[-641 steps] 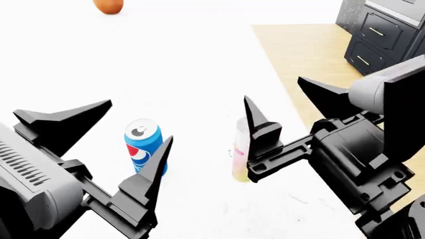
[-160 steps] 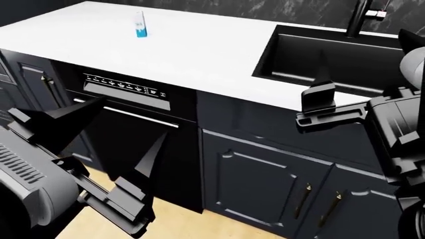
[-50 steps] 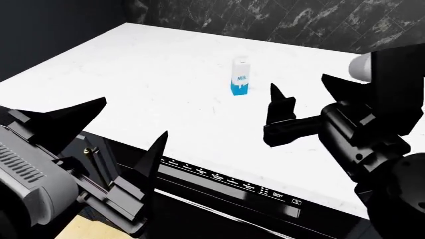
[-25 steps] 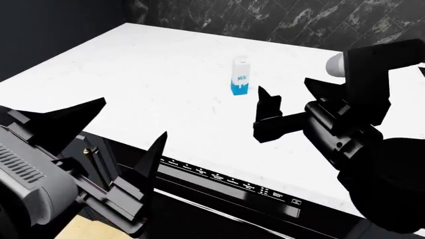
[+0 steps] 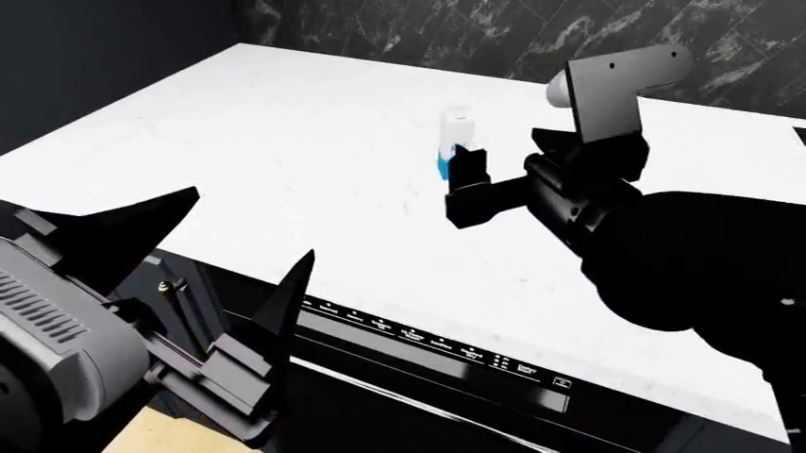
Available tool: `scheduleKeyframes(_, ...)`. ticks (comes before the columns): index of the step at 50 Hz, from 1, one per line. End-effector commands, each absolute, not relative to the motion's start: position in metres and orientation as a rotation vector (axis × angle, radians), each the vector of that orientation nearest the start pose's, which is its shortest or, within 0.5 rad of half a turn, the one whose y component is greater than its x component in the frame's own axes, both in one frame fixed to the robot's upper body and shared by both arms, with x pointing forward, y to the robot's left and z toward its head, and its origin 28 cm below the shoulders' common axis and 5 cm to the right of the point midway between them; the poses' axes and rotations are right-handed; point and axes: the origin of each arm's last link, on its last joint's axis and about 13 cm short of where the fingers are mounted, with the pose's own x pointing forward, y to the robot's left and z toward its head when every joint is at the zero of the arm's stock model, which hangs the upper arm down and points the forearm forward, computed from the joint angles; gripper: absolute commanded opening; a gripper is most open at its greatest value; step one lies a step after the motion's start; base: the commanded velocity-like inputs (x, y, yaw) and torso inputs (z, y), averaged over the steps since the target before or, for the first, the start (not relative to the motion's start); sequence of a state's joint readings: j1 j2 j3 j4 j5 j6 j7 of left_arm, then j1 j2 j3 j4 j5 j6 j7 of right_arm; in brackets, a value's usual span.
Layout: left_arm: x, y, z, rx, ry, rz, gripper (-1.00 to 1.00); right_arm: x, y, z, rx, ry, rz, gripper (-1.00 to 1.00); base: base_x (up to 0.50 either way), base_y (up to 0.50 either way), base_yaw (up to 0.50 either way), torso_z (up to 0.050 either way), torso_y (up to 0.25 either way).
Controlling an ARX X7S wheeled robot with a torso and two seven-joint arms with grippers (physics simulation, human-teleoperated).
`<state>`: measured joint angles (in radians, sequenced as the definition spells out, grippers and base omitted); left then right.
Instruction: Move the drinks to the dining counter.
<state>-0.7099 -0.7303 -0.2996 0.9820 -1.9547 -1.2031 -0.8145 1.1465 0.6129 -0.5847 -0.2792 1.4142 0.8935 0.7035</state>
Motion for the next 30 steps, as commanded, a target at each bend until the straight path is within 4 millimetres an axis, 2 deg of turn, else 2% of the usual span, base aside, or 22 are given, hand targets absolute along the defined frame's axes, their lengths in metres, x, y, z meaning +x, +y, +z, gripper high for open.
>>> scheduleKeyframes(1, 0.135, 0.243, 0.26, 0.136, -0.146, -0.495, 1.0, 0.3, -0.092, 0.271, -0.079, 0.134, 0.31, 1.0, 0.0, 0.0, 0.0, 0.0, 0.0)
scheduleKeyframes(11, 0.135, 0.242, 0.259, 0.138, -0.141, -0.494, 1.0, 0.33, -0.088, 0.27, -0.077, 0.158, 0.309, 1.0, 0.0, 0.0, 0.0, 0.0, 0.0)
scheduleKeyframes(30, 0.136, 0.243, 0.259, 0.137, -0.139, -0.49, 1.0, 0.372, -0.083, 0.269, -0.079, 0.187, 0.288, 1.0, 0.0, 0.0, 0.0, 0.0, 0.0)
